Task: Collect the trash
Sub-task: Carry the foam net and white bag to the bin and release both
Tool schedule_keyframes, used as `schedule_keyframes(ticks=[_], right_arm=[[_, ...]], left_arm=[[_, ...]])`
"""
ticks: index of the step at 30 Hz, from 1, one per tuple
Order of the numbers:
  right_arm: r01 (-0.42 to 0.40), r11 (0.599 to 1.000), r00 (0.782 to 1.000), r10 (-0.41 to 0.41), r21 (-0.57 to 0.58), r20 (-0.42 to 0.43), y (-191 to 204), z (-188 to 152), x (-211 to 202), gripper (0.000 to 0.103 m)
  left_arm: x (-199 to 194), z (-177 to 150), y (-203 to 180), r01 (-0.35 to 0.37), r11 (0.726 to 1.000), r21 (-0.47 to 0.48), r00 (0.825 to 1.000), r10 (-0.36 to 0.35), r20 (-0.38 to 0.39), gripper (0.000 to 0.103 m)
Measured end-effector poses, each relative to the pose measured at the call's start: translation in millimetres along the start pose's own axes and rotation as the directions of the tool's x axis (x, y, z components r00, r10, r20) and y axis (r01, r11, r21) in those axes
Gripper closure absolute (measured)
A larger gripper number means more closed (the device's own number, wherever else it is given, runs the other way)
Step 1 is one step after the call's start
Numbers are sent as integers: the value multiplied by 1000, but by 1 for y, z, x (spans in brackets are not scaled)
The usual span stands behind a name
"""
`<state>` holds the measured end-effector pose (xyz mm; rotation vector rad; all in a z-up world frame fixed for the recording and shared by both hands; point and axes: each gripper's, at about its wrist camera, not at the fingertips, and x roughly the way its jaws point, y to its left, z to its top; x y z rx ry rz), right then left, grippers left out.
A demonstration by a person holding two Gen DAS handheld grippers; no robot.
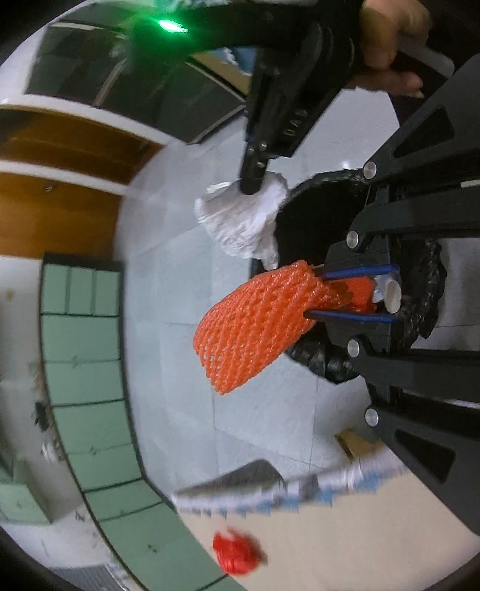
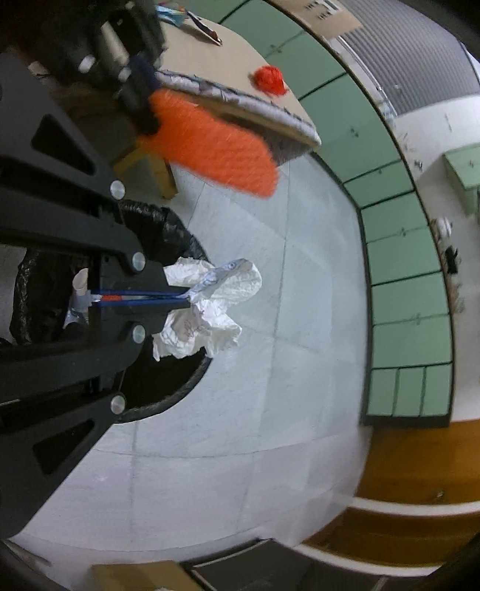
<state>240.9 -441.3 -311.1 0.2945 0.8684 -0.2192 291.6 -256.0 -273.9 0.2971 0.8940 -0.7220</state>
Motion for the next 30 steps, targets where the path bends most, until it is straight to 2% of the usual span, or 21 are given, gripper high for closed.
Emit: schedule_keyframes(ticks=[3,5,9,11,13,18,20,23,25,27,29,30], right_arm=[[14,999,1000,-14,33,-11,-5,0,2,92],[12,997,1000,-12,71,-3,-10,1,-1,74],[1,996,1000,-3,88,23,-15,2,-10,72],[-9,996,999,5,92,44,-15,3,-16,72],[-15,996,997,8,92,72,-20,4,-26,72],[-33,997,991,24,67,130,-10,11,-50,72],[-41,998,990,33,54,138,-4,11,-57,72],[-60,998,988,55,27,142,8,11,-65,71],[-77,997,986,76,-3,149,20,11,-71,71],[-95,995,982,100,-38,158,37,10,-77,70],[-125,988,978,137,-86,155,63,7,-82,68],[-144,983,976,160,-111,147,76,5,-82,68]], left_arm=[[27,2,-8,19,1000,14,997,-18,-77,81],[39,1,-9,19,1000,8,994,-18,-106,78],[42,-2,-6,17,1000,-14,993,-19,-117,78],[38,-4,-7,9,1000,-15,994,-11,-106,72],[34,-4,-7,13,1000,-21,995,-15,-100,70],[28,-6,2,1,999,-41,997,-4,-81,64],[22,-8,7,-6,999,-51,998,3,-63,56],[8,-9,16,-23,997,-72,999,21,-35,56],[-13,-12,28,-53,993,-103,998,54,12,55],[-40,-19,43,-106,985,-138,990,117,76,48],[-72,-32,63,-186,964,-188,965,215,147,32],[-92,-42,76,-227,948,-222,945,270,185,30]])
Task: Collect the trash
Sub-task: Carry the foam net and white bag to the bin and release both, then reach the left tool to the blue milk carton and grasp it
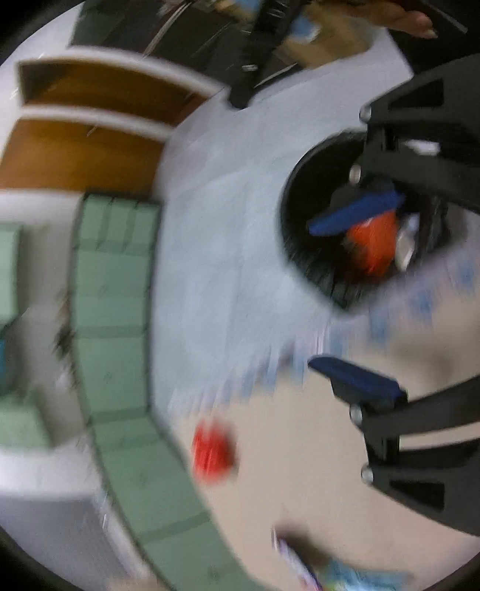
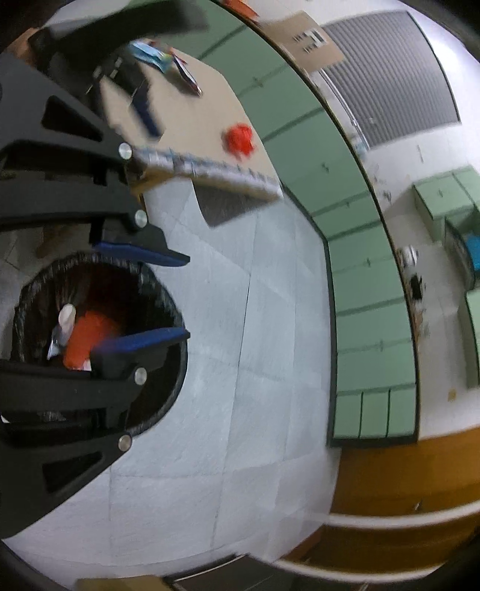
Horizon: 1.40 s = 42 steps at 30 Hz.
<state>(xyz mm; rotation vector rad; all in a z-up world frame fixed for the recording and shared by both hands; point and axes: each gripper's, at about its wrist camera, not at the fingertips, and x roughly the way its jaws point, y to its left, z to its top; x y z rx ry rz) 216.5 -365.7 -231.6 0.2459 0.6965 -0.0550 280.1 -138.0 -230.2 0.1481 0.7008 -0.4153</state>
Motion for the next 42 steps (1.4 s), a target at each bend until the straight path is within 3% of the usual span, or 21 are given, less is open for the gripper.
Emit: schedule_keyframes(ticks=[4,7,9,12,15,20,23,24,28,33,42], right_arm=[[-97,991,995,95,-90,-17,63,-5,4,68],[-163,974,987,163,-160,-13,115,-10,3,67],[-206,957,978,208,-203,-12,149,-15,0,66],[-258,930,965,259,-263,-31,197,-23,1,64],[-303,904,953,296,-301,-71,240,-32,7,64],[-335,881,942,323,-335,-92,295,-39,14,64],[-349,872,937,330,-343,-113,322,-40,22,64],[-349,871,937,330,-346,-115,329,-43,23,64],[-338,872,941,318,-353,-115,346,-44,29,64],[-316,877,949,293,-361,-118,348,-45,36,64],[-303,882,953,281,-361,-115,353,-42,56,64]], left_arm=[[-50,-18,69,-151,985,-80,982,159,102,29],[-91,-42,133,-276,949,-152,941,299,161,28],[-111,-56,165,-323,928,-186,915,356,189,26],[-127,-73,209,-374,900,-224,895,413,168,25],[-128,-87,247,-387,887,-251,898,425,116,25],[-122,-104,281,-376,894,-245,911,405,80,25],[-110,-105,288,-312,926,-214,943,329,49,25],[-106,-106,286,-305,930,-203,946,321,46,25],[-82,-108,285,-291,945,-150,956,293,-5,25],[-74,-109,295,-252,951,-178,968,251,-28,26],[-76,-110,296,-267,945,-191,963,267,-24,26]])
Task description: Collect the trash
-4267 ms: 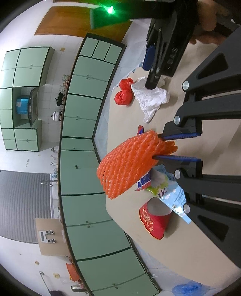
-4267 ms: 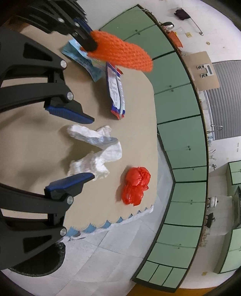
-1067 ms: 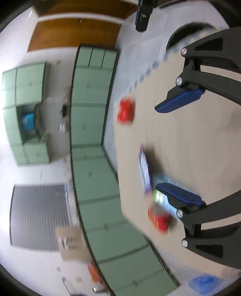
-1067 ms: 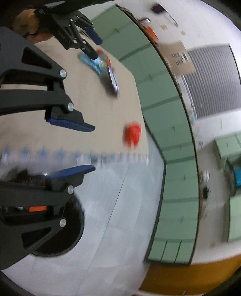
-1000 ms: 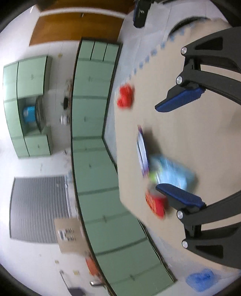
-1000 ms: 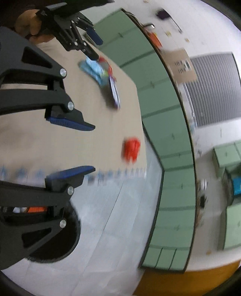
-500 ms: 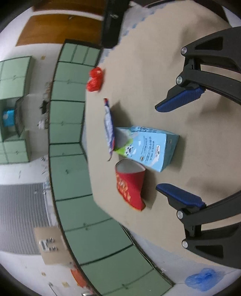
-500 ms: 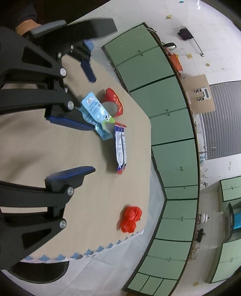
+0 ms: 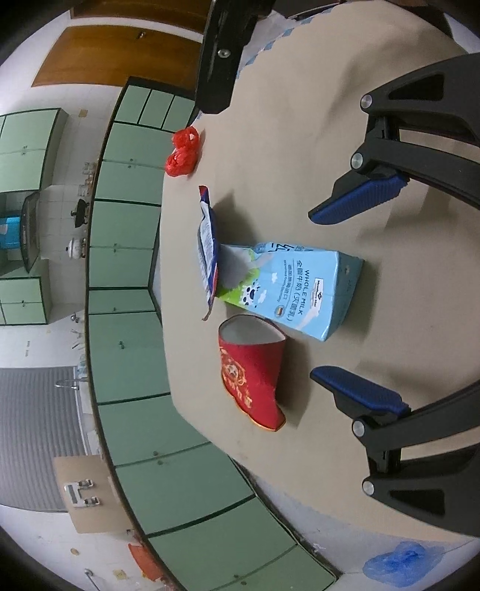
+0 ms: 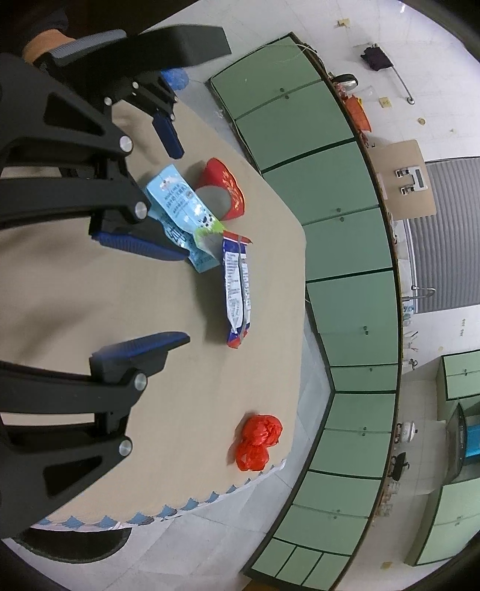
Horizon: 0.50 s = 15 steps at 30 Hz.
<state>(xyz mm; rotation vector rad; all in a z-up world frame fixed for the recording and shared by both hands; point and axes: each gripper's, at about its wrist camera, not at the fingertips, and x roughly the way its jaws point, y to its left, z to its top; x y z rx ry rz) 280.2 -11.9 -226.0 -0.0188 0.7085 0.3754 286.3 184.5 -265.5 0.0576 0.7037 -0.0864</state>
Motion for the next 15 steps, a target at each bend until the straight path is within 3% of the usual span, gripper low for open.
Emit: schedule_keyframes(ticks=[4,7,15], right_arm=[[3,1000,1000,-3,13,-2,-5,0,4,64],[5,1000,1000,-5,11,-5,-5,-1,8,64],[-1,1000,1000,0,-25,-9,-1,2,27,64]], left_arm=[[9,3,0,8,1000,3,999,-8,-45,32],[14,5,2,23,1000,-10,997,-24,-71,56],[2,7,1,24,999,-24,1000,-24,-16,57]])
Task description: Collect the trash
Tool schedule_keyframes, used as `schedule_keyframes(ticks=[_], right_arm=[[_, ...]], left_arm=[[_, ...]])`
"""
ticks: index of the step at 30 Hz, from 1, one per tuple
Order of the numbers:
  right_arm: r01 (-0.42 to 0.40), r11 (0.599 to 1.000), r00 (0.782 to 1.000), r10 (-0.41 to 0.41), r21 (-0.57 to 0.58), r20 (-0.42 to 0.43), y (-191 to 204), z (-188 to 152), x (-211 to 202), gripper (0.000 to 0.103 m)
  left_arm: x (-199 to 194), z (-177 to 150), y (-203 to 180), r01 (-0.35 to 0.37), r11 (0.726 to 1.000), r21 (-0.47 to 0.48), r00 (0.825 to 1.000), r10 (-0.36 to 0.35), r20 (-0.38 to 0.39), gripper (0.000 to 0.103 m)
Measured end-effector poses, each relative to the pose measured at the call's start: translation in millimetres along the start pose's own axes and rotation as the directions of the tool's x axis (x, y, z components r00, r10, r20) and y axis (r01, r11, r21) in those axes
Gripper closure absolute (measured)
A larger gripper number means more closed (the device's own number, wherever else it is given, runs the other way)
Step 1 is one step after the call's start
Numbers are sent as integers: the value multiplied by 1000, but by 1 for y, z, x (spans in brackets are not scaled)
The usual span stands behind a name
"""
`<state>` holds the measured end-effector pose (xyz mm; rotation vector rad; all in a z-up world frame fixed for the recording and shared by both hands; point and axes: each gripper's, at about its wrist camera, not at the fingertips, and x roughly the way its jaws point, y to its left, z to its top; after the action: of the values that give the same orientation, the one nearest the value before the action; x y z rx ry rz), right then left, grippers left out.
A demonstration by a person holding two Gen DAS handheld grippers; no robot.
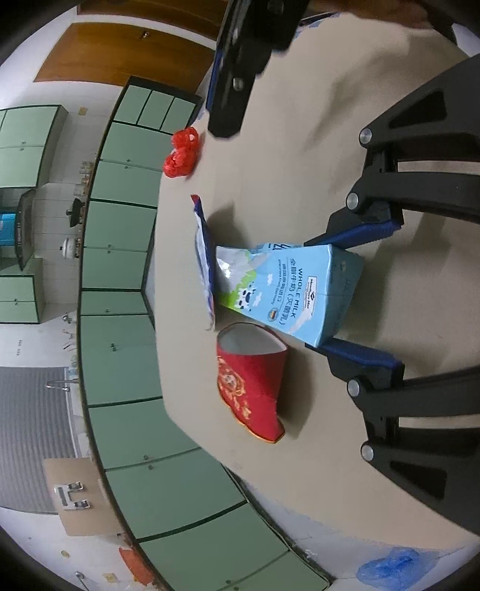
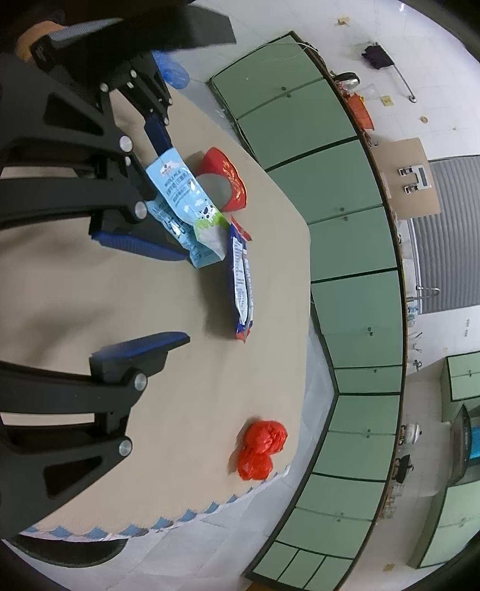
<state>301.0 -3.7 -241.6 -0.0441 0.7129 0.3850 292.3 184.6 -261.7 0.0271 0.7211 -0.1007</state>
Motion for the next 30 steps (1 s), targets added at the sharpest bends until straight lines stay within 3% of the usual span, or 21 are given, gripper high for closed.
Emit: schedule_keyframes(ticks=[17,22,27,30], right_arm=[[17,999,996,-20,-27,-91,-10,28,77,64],[21,997,994,-29,-73,-108,-8,41,99,64],[32,989,994,-46,-145,-99,-9,53,109,52],[12,983,994,-32,-185,-105,-4,58,116,54]], left_arm=[[-9,13,4,-26,999,-27,995,29,90,58],[-6,20,4,-28,1000,-12,996,28,85,58],[-4,24,6,-32,999,-15,996,33,86,58],[-2,25,6,-32,999,-14,996,33,81,58]])
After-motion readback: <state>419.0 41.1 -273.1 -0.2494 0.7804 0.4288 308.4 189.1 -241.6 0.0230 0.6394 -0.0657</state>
